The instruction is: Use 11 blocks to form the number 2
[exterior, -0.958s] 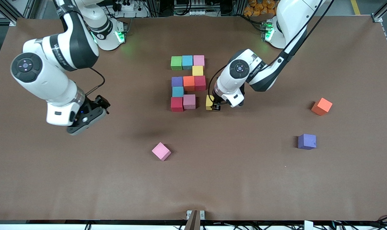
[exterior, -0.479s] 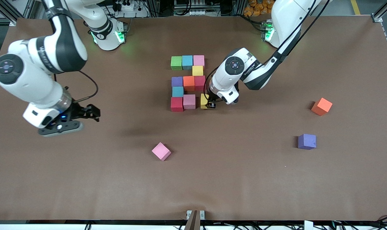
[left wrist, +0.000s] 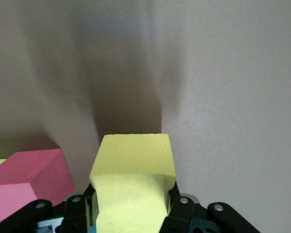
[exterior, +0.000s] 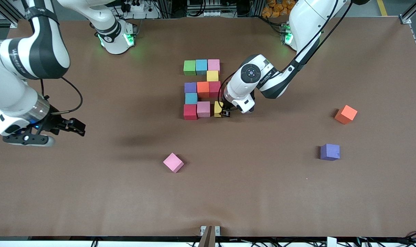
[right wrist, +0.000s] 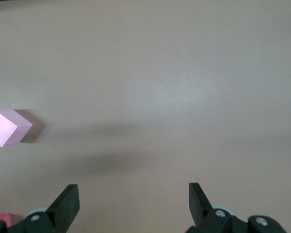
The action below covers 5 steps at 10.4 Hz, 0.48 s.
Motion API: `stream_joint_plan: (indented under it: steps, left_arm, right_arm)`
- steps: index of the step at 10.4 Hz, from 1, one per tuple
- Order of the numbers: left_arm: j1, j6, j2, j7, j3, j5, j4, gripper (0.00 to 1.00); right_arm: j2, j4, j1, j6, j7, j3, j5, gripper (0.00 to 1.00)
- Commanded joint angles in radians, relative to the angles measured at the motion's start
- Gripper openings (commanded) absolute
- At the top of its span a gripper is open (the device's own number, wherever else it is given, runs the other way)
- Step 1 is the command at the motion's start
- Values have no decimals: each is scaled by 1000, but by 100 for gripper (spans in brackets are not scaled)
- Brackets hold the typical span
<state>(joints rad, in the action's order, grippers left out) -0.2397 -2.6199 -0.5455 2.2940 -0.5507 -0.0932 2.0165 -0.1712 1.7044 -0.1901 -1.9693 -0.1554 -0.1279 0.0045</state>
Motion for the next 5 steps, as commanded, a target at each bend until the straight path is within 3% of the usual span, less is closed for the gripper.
stream_joint_plan:
  steps: [1,5]
  left_arm:
    - [-10,-23,-10,19,8,-22,-9,42]
    - [-15,-49,-30,18,14,-22,-10,43]
  right_arm:
    - [62,15,35,15,-35,11,-3,100]
    - [133,29,90,39,101,11,-1,100]
